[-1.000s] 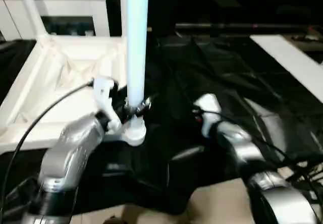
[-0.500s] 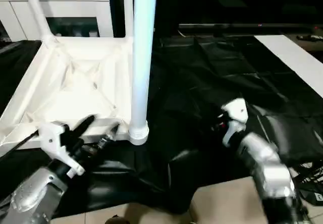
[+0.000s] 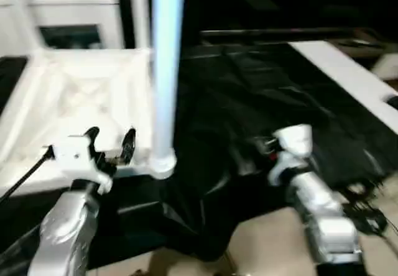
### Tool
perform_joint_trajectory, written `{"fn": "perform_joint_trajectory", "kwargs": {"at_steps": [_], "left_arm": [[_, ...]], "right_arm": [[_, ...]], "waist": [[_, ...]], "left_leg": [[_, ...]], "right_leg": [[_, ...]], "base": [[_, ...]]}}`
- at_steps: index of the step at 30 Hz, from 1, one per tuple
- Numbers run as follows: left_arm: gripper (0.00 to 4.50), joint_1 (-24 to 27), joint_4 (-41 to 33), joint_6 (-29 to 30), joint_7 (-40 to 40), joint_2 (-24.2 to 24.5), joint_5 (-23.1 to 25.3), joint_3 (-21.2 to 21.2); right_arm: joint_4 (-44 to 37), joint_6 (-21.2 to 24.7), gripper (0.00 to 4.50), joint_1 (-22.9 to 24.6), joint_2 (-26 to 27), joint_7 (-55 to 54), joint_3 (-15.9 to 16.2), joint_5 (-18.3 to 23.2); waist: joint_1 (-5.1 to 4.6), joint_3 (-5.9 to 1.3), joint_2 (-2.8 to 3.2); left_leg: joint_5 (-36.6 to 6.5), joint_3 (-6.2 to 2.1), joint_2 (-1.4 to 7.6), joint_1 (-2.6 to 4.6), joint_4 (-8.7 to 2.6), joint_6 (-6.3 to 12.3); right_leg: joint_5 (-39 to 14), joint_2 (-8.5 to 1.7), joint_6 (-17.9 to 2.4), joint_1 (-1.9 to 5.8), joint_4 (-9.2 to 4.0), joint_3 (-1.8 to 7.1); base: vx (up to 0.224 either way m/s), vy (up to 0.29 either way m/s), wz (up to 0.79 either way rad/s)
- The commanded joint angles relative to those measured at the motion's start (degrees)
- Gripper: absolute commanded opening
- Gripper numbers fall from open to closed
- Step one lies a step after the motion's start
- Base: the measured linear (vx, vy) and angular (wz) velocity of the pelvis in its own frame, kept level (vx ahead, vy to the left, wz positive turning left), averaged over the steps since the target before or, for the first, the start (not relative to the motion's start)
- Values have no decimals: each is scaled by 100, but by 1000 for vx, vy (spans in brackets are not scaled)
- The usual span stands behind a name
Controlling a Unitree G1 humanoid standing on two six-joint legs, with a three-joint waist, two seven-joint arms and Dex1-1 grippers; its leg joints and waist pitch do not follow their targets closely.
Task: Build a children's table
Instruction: Rotate table base
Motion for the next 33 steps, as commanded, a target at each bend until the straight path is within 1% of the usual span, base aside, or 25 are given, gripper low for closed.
{"fn": "perform_joint_trajectory", "kwargs": {"at_steps": [1, 2, 3, 5, 6, 8, 9, 10, 12, 13, 14, 15, 16, 17, 18, 19, 21, 22, 23, 24, 25, 26, 28, 30, 33], "left_arm": [[450, 25, 273, -110, 120, -97, 212, -110], [450, -3, 362, -154, 147, -114, 268, -132], [450, -41, 483, -188, 195, -149, 325, -146], [450, -66, 539, -208, 222, -175, 356, -158], [450, -124, 514, -189, 263, -218, 413, -224], [450, -129, 484, -186, 273, -257, 430, -293], [450, -126, 488, -194, 294, -269, 454, -322], [450, -126, 488, -194, 294, -269, 454, -322], [450, -73, 534, -216, 259, -283, 456, -302], [450, -45, 560, -245, 245, -264, 481, -295], [450, 0, 564, -276, 229, -249, 488, -277], [450, 146, 492, -331, 327, -252, 504, -137], [450, 146, 492, -331, 327, -252, 504, -137], [450, 182, 460, -352, 332, -274, 437, -69], [450, 277, 422, -388, 343, -279, 297, 127], [450, 303, 416, -412, 342, -282, 275, 159], [450, 578, 347, -491, 274, -214, 196, 354], [450, 667, 287, -473, 212, -218, 108, 390], [450, 707, 291, -437, 202, -213, 63, 441], [450, 745, 308, -435, 229, -208, 90, 462], [450, 793, 282, -400, 237, -205, 98, 465], [450, 824, 250, -362, 247, -206, 124, 461], [450, 854, 92, -316, 249, -250, 128, 382], [450, 701, 91, -270, 218, -245, 123, 267], [450, 60, 368, -231, -61, -151, 14, 86]], "right_arm": [[119, -78, 370, -279, -48, 52, -83, 160], [164, -126, 370, -310, -71, 93, -82, 185], [227, -196, 370, -337, -177, 176, 48, 62], [236, -202, 370, -357, -255, 246, 150, -15], [201, -136, 370, -460, -333, 358, 204, 4], [254, -128, 370, -542, -348, 398, 168, 55], [296, -135, 370, -573, -380, 442, 204, 33], [296, -135, 370, -573, -380, 442, 204, 33], [342, -216, 370, -582, -446, 550, 378, -55], [354, -249, 370, -582, -461, 568, 446, -85], [336, -264, 370, -573, -458, 584, 504, -85], [238, -187, 370, -514, -355, 654, 532, 141], [238, -187, 370, -514, -355, 654, 532, 141], [236, -157, 370, -506, -333, 655, 548, 158], [296, -129, 370, -495, -249, 668, 634, 145], [321, -130, 370, -490, -235, 686, 641, 153], [375, -129, 370, -386, -198, 729, 796, 107], [294, -92, 370, -318, -226, 809, 813, 184], [252, -69, 370, -267, -233, 873, 818, 263], [234, -72, 370, -205, -263, 915, 820, 299], [246, -111, 370, -131, -312, 905, 846, 244], [259, -146, 370, -82, -346, 897, 858, 204], [289, -219, 370, 26, -385, 889, 723, 251], [538, -302, 370, -44, -376, 756, 482, 292], [1033, -531, 370, -434, -386, 424, 153, 308]], "waist": [[184, -260, -18], [116, -244, -300], [407, -231, -162], [524, -231, -106], [555, -382, -31], [506, -428, 199], [100, -650, 509], [-98, -767, 429], [-48, -670, 370], [-49, -634, 401], [-92, -555, 238], [-223, -487, -147], [-217, -416, -292], [-86, -337, -423], [51, -485, -552], [33, -442, -540], [27, -480, -414], [-13, -512, -273], [-115, -576, -146], [-216, -659, -128], [-187, -592, -93], [-200, -610, -163], [-68, -469, -216], [-25, -420, -177], [-15, -366, -72]], "left_leg": [[-4819, 112, 259, 324, -480, -115], [-3614, 147, -52, 555, 459, -42], [-1038, -385, -289, -486, 1033, 534], [-1066, -411, -213, -411, 761, 480], [-566, -401, -157, -446, 460, 1179], [-201, -378, -154, -309, 170, 1353], [369, -1416, 126, 820, -64, 2841], [1177, -1793, 265, 1089, -1, 3520], [2402, -2002, 117, 850, 57, 3827], [2435, -2039, -2, 709, -18, 3642], [2028, -2041, -212, 498, -193, 3187], [320, -1416, -399, 512, -226, 2147], [-479, -1228, -588, 344, -227, 1930], [-1007, -952, -884, 6, 115, 1719], [-1051, -709, -871, -127, 809, 1243], [-725, -753, -757, -300, 850, 999], [552, -803, -465, -406, 523, 322], [1475, -748, -236, -288, 2, 229], [2784, -836, -3, -84, 43, 400], [3977, -1079, 321, 331, 117, 589], [3992, -1075, 342, 309, 97, 614], [3864, -1024, 266, 271, 100, 649], [1491, -695, -10, -87, -84, 244], [-913, -587, 38, -109, -247, 16], [-2017, -511, 89, -59, -305, -69]], "right_leg": [[-3670, -217, 47, -30, -490, 614], [-5364, -460, 138, -319, -1246, 688], [-5729, -1017, -328, 634, -1459, 1452], [-4544, -766, -578, 649, -1347, 1370], [-2899, -869, -739, 839, -1423, 593], [-2137, -613, -700, 910, -1430, 161], [-976, 278, -147, 95, -290, -286], [-1109, 324, 108, -241, 23, -155], [-1036, 256, 379, -580, 342, 151], [-903, 246, 506, -576, 410, 235], [-403, 222, 634, -588, 385, 435], [627, -62, 190, -571, -395, 858], [534, -121, 192, -259, -705, 1042], [-654, -386, 273, 118, -1154, 1471], [-2013, -856, -163, 470, -1247, 1875], [-1638, -835, -416, 565, -1142, 1833], [2148, -614, -1163, 522, -781, 1545], [3437, -192, -1078, 354, -528, 1114], [3740, 89, -908, 99, -269, 818], [2731, -88, -613, -242, -284, 818], [2232, -217, -487, -294, -397, 858], [2114, -270, -423, -235, -496, 878], [1714, -372, -569, 90, -728, 874], [542, -464, -862, 138, -832, 913], [-908, -474, -1053, 31, -933, 911]], "base": [[47, -82, 4], [121, -120, -11], [145, -58, -9], [147, -42, 11], [112, -6, 70], [139, 16, 76], [273, 20, 65], [273, 20, 65], [198, -3, 43], [147, -6, 36], [125, -28, 37], [162, -73, 50], [162, -73, 50], [165, -127, 46], [159, -91, 20], [159, -91, 20], [131, -25, 10], [99, -14, 13], [56, 23, 7], [69, 43, 7], [69, 43, 7], [56, 48, 6], [-9, 51, 1], [-61, 30, 2], [-94, 22, 0]]}}
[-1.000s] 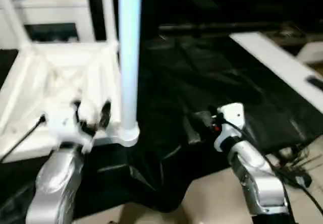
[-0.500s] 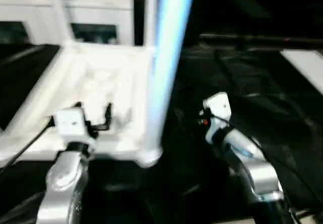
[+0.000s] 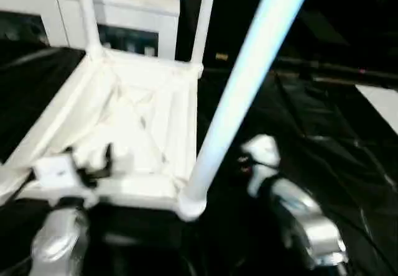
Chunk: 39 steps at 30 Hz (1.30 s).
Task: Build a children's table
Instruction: Rotate table base
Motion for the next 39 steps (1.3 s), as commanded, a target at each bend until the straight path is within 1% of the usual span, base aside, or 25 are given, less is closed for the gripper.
{"fn": "perform_joint_trajectory", "kwargs": {"at_steps": [1, 2, 3, 10, 11, 12, 14, 16, 17, 18, 19, 20, 21, 23, 24, 26, 27, 28, 30, 32, 33, 35, 36, 37, 39], "left_arm": [[450, -342, 366, -14, -387, 83, -54, -200], [450, -392, 450, -49, -426, 116, -14, -217], [450, -529, 689, -153, -543, 202, 98, -270], [450, -730, 917, -143, -507, 347, 103, -143], [450, -729, 923, -156, -498, 345, 109, -136], [450, -726, 931, -176, -471, 336, 120, -119], [450, -666, 1004, -306, -334, 276, 155, -39], [450, -546, 1025, -396, -167, 230, 317, -49], [450, -498, 983, -407, -122, 221, 370, -58], [450, -393, 809, -313, -170, 233, 351, -106], [450, -344, 743, -227, -250, 228, 249, -113], [450, -344, 743, -227, -250, 228, 249, -113], [450, -316, 815, -74, -212, 279, 277, -76], [450, -366, 1000, -83, -119, 331, 404, -43], [450, -449, 1034, -210, -188, 369, 429, -71], [450, -480, 1008, -223, -229, 382, 420, -91], [450, -507, 962, -220, -286, 404, 411, -119], [450, -511, 944, -221, -309, 414, 410, -129], [450, -556, 1026, -208, -354, 518, 454, -139], [450, -596, 1043, -170, -387, 569, 442, -130], [450, -620, 1047, -148, -398, 592, 439, -125], [450, -705, 1110, -157, -478, 635, 425, -120], [450, -734, 1137, -190, -525, 651, 417, -126], [450, -764, 1156, -217, -554, 659, 417, -133], [450, -818, 1170, -232, -556, 636, 418, -147]], "right_arm": [[194, -212, 370, -253, -53, -381, -300, 43], [186, -206, 370, -270, -38, -426, -341, 63], [132, -195, 370, -297, 13, -522, -476, 176], [16, -266, 370, -239, -21, -306, -244, 73], [37, -282, 370, -249, -32, -293, -210, 51], [71, -311, 370, -274, -47, -256, -148, 20], [165, -407, 370, -402, -78, -75, 107, -81], [216, -459, 370, -452, -102, 69, 233, -114], [218, -452, 370, -458, -100, 98, 251, -108], [270, -405, 370, -490, -29, 49, 185, -44], [301, -407, 370, -505, 14, 20, 149, -14], [301, -407, 370, -505, 14, 20, 149, -14], [449, -381, 370, -582, 122, -96, 70, 51], [528, -393, 370, -607, 161, -156, 78, 52], [493, -417, 370, -577, 169, -151, 113, 68], [475, -427, 370, -558, 172, -150, 125, 72], [457, -443, 370, -530, 182, -154, 139, 67], [452, -450, 370, -519, 187, -155, 142, 62], [476, -471, 370, -464, 240, -301, 102, -3], [474, -480, 370, -436, 268, -384, 57, -18], [465, -484, 370, -417, 283, -420, 29, -13], [414, -484, 370, -335, 305, -647, -78, -42], [390, -495, 370, -295, 313, -750, -129, -58], [369, -498, 370, -263, 318, -857, -186, -71], [331, -470, 370, -202, 325, -1126, -332, -104]], "waist": [[-21, -205, 300], [-38, -176, 220], [-8, -189, 373], [-102, -340, 462], [-106, -311, 333], [-211, -408, 593], [-460, -433, 634], [-493, -383, 397], [-485, -412, 225], [-127, -463, -10], [-82, -449, 1], [-59, -387, 57], [-36, -350, -69], [172, -381, 104], [297, -518, 143], [421, -449, 31], [571, -399, 48], [584, -352, 18], [694, -374, 61], [706, -442, 138], [698, -472, 311], [404, -511, 510], [238, -453, 610], [218, -429, 497], [190, -381, 395]], "left_leg": [[-1932, -156, 495, 141, -592, -295], [-1973, -151, 487, 97, -616, -287], [-1925, -163, 500, 84, -640, -337], [-1077, -210, 660, 71, -634, -443], [-1093, -457, 486, -260, -747, -105], [-1447, -849, 588, -25, -792, 355], [-806, -1489, 719, 166, -850, 1576], [-488, -1815, 367, -27, -964, 1930], [-466, -1769, 126, -143, -859, 1778], [-654, -693, -480, -654, 622, 860], [-672, -278, -367, -689, 1098, 681], [-599, -150, -221, -721, 1134, 574], [-889, -10, -189, -694, 882, 424], [-279, -167, 183, -407, 191, 753], [180, -309, 526, -304, -27, 1351], [-197, -183, 284, -391, 324, 1195], [-603, -388, 339, -469, 694, 540], [-525, -416, 155, -576, 697, 152], [196, -368, -33, -352, 312, 148], [392, -390, 172, -323, 98, 375], [626, -371, 428, -191, -168, 722], [1201, -430, 663, 348, -512, 2090], [1340, -518, 707, 556, -553, 3219], [1649, -509, 805, 420, -608, 3682], [1486, -290, 684, 148, -625, 3426]], "right_leg": [[-1409, -688, -1124, 4, -546, 292], [-1596, -680, -1057, 21, -563, 297], [-1679, -677, -925, 7, -531, 275], [24, -427, -1026, 7, -302, 105], [300, -444, -1106, 199, -224, -152], [173, -255, -1276, 96, -113, -405], [-431, -136, -1748, -132, 232, -483], [-912, -202, -2070, -85, 243, -243], [-916, -293, -2289, 60, 7, -144], [-1434, -970, -2946, 358, -947, -216], [-1509, -1132, -2782, 329, -984, -366], [-1265, -1181, -2350, 288, -900, -450], [-375, -834, -1996, 410, -732, -29], [661, -1087, -339, 471, -749, 41], [2134, -1031, 922, 421, -325, 42], [2411, -1504, 1182, 373, -455, 449], [2052, -1951, 758, 399, -645, 808], [2126, -1568, 456, 523, -561, 619], [2301, -1006, -117, 457, -534, 396], [1992, -1071, -523, 474, -555, 430], [1498, -1026, -903, 380, -508, 287], [647, -368, -975, -79, 126, -246], [-439, -137, -589, -548, 656, -510], [-523, -204, -76, -653, 857, -510], [-281, -295, 148, -569, 625, -404]], "base": [[-112, 21, -1], [-96, 32, -6], [-70, 42, -9], [-10, 6, -1], [-21, -58, 13], [13, -97, 44], [30, -119, 46], [8, -205, 48], [-17, -260, 55], [-10, -261, 53], [-10, -261, 53], [16, -225, 40], [36, -212, 19], [34, -193, 14], [17, -107, 19], [22, -69, 26], [0, 0, 0], [0, 0, 0], [-5, 81, 0], [-22, 151, 11], [-29, 263, 8], [-28, 272, 3], [-42, 248, -5], [-42, 248, -5], [-93, 187, -9]]}}
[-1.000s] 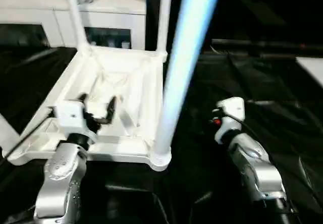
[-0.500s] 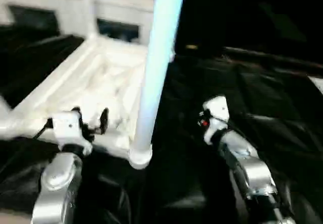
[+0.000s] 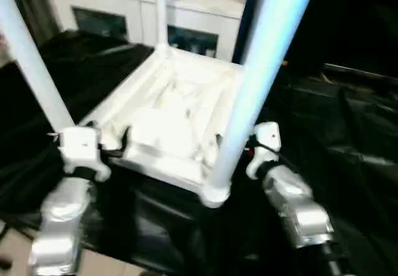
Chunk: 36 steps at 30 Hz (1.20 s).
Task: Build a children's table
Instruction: Rotate table base
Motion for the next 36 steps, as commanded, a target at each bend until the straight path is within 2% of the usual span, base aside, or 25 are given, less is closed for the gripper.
{"fn": "perform_joint_trajectory", "kwargs": {"at_steps": [1, 2, 3, 5, 6, 8, 9, 11, 12, 13, 14, 15, 18, 19, 20, 22, 24, 25, 26, 27, 28, 30, 31, 34, 36], "left_arm": [[450, -58, -7, 25, -123, -108, -18, -167], [450, -54, -11, 14, -138, -114, 10, -218], [450, -27, -9, 33, -174, -153, 20, -343], [450, -15, 1, 61, -178, -186, -5, -381], [450, 2, 16, 56, -169, -250, -44, -411], [450, -7, 66, 55, -144, -312, -59, -404], [450, -40, 134, 56, -126, -345, -64, -378], [450, -47, 147, 60, -144, -340, -68, -375], [450, -46, 146, 19, -173, -341, -84, -375], [450, -47, 146, 10, -178, -341, -88, -379], [450, -38, 124, 0, -203, -349, -115, -391], [450, -27, 102, 17, -219, -373, -155, -398], [450, -45, 130, 41, -193, -413, -173, -370], [450, -60, 154, 21, -154, -415, -133, -358], [450, -67, 166, 8, -145, -417, -116, -352], [450, -80, 181, -27, -144, -424, -90, -361], [450, -73, 173, -112, -134, -407, 5, -409], [450, -69, 172, -139, -135, -398, 22, -426], [450, -67, 158, -148, -128, -393, 37, -445], [450, -69, 166, -155, -89, -389, 47, -426], [450, -71, 170, -155, -80, -387, 47, -420], [450, -103, 179, -100, -24, -419, -106, -277], [450, -108, 162, -67, -28, -441, -184, -229], [450, -119, 133, -62, -12, -409, -129, -210], [450, -119, 106, -77, -45, -398, -129, -201]], "right_arm": [[-67, 42, 370, 88, -111, -347, -350, -69], [-64, 41, 370, 104, -128, -421, -410, -79], [-55, 27, 370, 128, -198, -568, -551, -97], [-58, 24, 370, 133, -233, -620, -614, -104], [-63, 48, 370, 122, -302, -629, -683, -99], [-88, 96, 370, 102, -384, -631, -719, -77], [-134, 161, 370, 82, -458, -581, -723, -48], [-187, 218, 370, 76, -499, -477, -694, -18], [-243, 272, 370, 71, -550, -378, -641, -14], [-256, 286, 370, 67, -564, -351, -629, -13], [-282, 293, 370, 57, -594, -255, -587, 0], [-299, 258, 370, 30, -624, -154, -517, -6], [-274, 420, 370, -20, -604, -123, -465, 52], [-270, 393, 370, -28, -584, -121, -458, 77], [-267, 435, 370, -40, -558, -168, -460, 87], [-234, 422, 370, -59, -523, -220, -439, 63], [-236, 417, 370, -56, -507, -230, -422, 57], [-244, 430, 370, -52, -501, -221, -426, 58], [-250, 420, 370, -51, -507, -190, -402, 35], [-258, 416, 370, -42, -503, -158, -362, 14], [-260, 417, 370, -42, -502, -153, -355, 8], [-257, 429, 370, -47, -502, -169, -324, -3], [-253, 431, 370, -49, -502, -187, -328, 1], [-235, 426, 370, -45, -511, -213, -343, 13], [-234, 430, 370, -41, -512, -204, -354, 19]], "waist": [[-82, -257, 1], [-4, -288, -84], [-26, -220, 91], [-237, -180, 300], [-352, -196, 408], [-434, -191, 402], [-473, -206, 380], [-481, -235, 257], [-266, -274, -66], [-166, -284, -157], [-140, -279, -225], [-80, -231, -118], [-110, -265, -38], [-85, -249, -34], [-108, -269, 33], [102, -215, -161], [228, -148, -150], [189, -183, 6], [10, -283, 132], [-53, -386, 203], [-263, -368, 181], [-356, -275, 90], [-403, -276, 82], [-516, -246, 50], [-538, -228, 29]], "left_leg": [[383, -174, 592, 84, -567, 2202], [-83, -179, 535, -35, -380, 1666], [-1215, -334, 786, 102, -517, -42], [-2736, -681, 1157, 182, -944, -984], [-3547, -851, 1424, 209, -1234, -1467], [-3647, -758, 1500, 166, -1399, -1199], [-3548, -632, 1268, 143, -1279, -585], [-3193, -471, 988, 100, -1108, -348], [-1427, -38, 356, -245, -213, -317], [-673, -38, 410, -186, -64, -246], [-233, -49, 426, -286, -58, -174], [-51, -37, 507, -319, -266, -429], [-611, -27, 597, -252, -563, -386], [-718, 4, 591, -232, -496, -172], [-836, 206, 634, 76, -303, -321], [-993, 159, 543, -88, -68, -287], [-1015, -82, 544, -144, 152, -260], [-854, -18, 613, 31, -240, -511], [-576, -101, 653, 161, -634, 30], [-123, -168, 678, 481, -556, 294], [807, -296, 779, 433, -542, 693], [413, -158, 774, 173, -628, 460], [-357, -63, 642, 185, -649, -10], [-1776, -99, 623, 115, -751, -804], [-2371, -94, 602, 139, -737, -968]], "right_leg": [[90, -373, 118, 113, -721, 358], [-333, -822, -4, 287, -1039, 663], [-1199, -724, -760, 320, -1104, 539], [-838, -116, -510, 271, -810, 286], [-160, 26, -186, 202, -406, 161], [60, 126, -89, 100, -119, 58], [-204, 9, -102, 188, -256, 154], [-241, -147, -218, 279, -605, 305], [-1899, -884, -62, 440, -1460, 613], [-2663, -995, 382, 387, -1539, 707], [-3102, -950, 790, 431, -1508, 748], [-3505, -775, 883, 414, -1486, 597], [-2021, -509, 331, 427, -1294, 435], [-1954, -659, 78, 417, -1348, 534], [-2191, -513, 114, 145, -1476, 839], [-2316, -696, -192, 400, -1484, 1382], [-2671, -808, -347, 441, -1548, 1779], [-2017, -241, -449, 236, -1369, 1491], [-613, 106, -629, 76, -947, 800], [-34, 130, -663, -107, -772, 596], [570, 144, -557, -123, -625, 423], [686, -19, -507, 95, -833, 443], [614, -101, -593, 128, -943, 474], [-60, -234, -368, 209, -1086, 474], [-640, -298, -210, 148, -1186, 518]], "base": [[-110, 164, -10], [-133, 104, 2], [-132, 89, -3], [-129, 90, -6], [-123, 34, 4], [-113, -9, 5], [-87, -114, -3], [-93, -136, -9], [-129, -155, -26], [-129, -155, -26], [-117, -125, -37], [-69, -88, -34], [-36, -45, -18], [0, 0, 0], [-23, 38, -20], [0, 95, -53], [17, 187, -66], [14, 215, -66], [42, 236, -37], [40, 245, -2], [40, 245, -2], [-13, 201, 7], [-23, 179, 8], [-46, 91, -4], [0, 0, 0]]}}
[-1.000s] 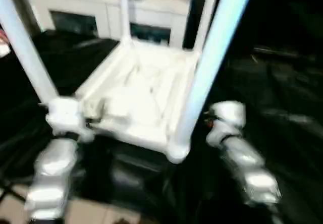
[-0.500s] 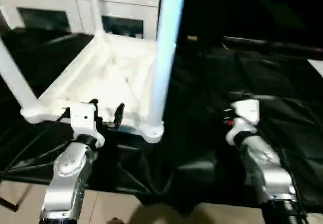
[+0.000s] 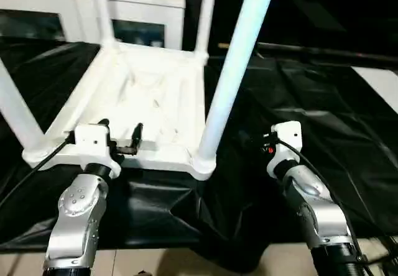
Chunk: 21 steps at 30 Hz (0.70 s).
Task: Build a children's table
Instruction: Rotate table base
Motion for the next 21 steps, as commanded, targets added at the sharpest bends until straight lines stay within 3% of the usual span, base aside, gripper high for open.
{"fn": "perform_joint_trajectory", "kwargs": {"at_steps": [1, 3, 5, 6, 8, 10, 13, 14, 15, 16, 17, 19, 20, 21], "left_arm": [[450, -33, -103, 27, -15, -3, 23, -49], [450, -41, -123, 53, -24, 25, 57, -77], [450, -52, -133, 94, -38, 32, 69, -103], [450, -66, -139, 120, -41, 22, 61, -134], [450, -81, -140, 126, -38, 0, 63, -157], [450, -119, -131, 146, -15, -22, 108, -204], [450, -183, -125, 140, 51, -119, 75, -207], [450, -192, -153, 162, 58, -158, 30, -202], [450, -194, -166, 169, 64, -171, 20, -203], [450, -195, -178, 171, 88, -180, 35, -213], [450, -193, -181, 177, 97, -189, 34, -218], [450, -189, -188, 189, 106, -193, 46, -230], [450, -187, -193, 190, 98, -198, 37, -233], [450, -180, -196, 191, 103, -202, 38, -229]], "right_arm": [[-42, 49, 370, -6, -88, -31, -85, -5], [-104, 68, 370, 12, -101, 135, -64, 104], [-135, 109, 370, 16, -139, 229, -23, 122], [-135, 116, 370, 9, -167, 282, 0, 125], [-131, 109, 370, 0, -183, 314, 5, 134], [-82, 52, 370, -34, -261, 374, 97, 26], [-30, 12, 370, -79, -276, 407, 152, -44], [-39, 59, 370, -91, -260, 442, 152, -6], [-46, 68, 370, -95, -259, 459, 165, -2], [-56, 23, 370, -98, -280, 480, 230, -57], [-69, 13, 370, -89, -285, 517, 272, -67], [-86, -15, 370, -64, -304, 564, 365, -132], [-86, -18, 370, -50, -298, 567, 389, -146], [-86, -39, 370, -22, -290, 584, 422, -145]], "waist": [[-63, -227, 134], [-63, -221, 120], [-42, -235, 88], [-29, -237, 105], [-17, -255, 70], [5, -280, 96], [37, -306, 86], [79, -296, 74], [65, -305, 142], [79, -282, 178], [72, -256, 193], [57, -150, 249], [54, -142, 259], [-34, -143, 334]], "left_leg": [[-2421, -310, 488, 228, -861, -961], [-2518, -300, 485, 222, -839, -859], [-2343, -284, 488, 196, -824, -700], [-2179, -269, 489, 187, -817, -623], [-1860, -237, 496, 149, -800, -474], [-1577, -225, 504, 113, -792, -404], [-1082, -180, 505, 92, -774, -277], [-912, -305, 447, -70, -839, 9], [-1164, -347, 472, 17, -834, 244], [-1541, -489, 375, -161, -868, 545], [-1870, -514, 363, -142, -855, 539], [-2496, -527, 302, -113, -764, 238], [-2542, -508, 288, -98, -731, 197], [-2840, -431, 547, 447, -728, -158]], "right_leg": [[-1511, -230, -212, -16, -310, 90], [-1774, -260, -202, -34, -360, 122], [-1859, -293, -217, -12, -384, 148], [-1827, -297, -255, -13, -391, 161], [-1676, -292, -369, 0, -391, 172], [-1446, -294, -469, 39, -364, 167], [-808, -260, -618, 66, -319, 165], [-539, -326, -736, 213, -255, 33], [-725, -384, -834, 226, -306, -46], [-1307, -472, -790, 410, -375, -271], [-1893, -523, -737, 437, -468, -340], [-3869, -612, -524, 655, -769, -571], [-4165, -636, -484, 728, -841, -623], [-4103, -445, -534, 448, -851, -560]], "base": [[0, 0, 0], [0, 0, 0], [-6, -30, 0], [-7, -65, 1], [0, -66, 1], [16, -66, -2], [24, -55, -3], [0, 0, 0], [-9, -47, 23], [-9, -47, 23], [6, -42, 39], [44, -30, 51], [69, -28, 59], [82, -36, 52]]}}
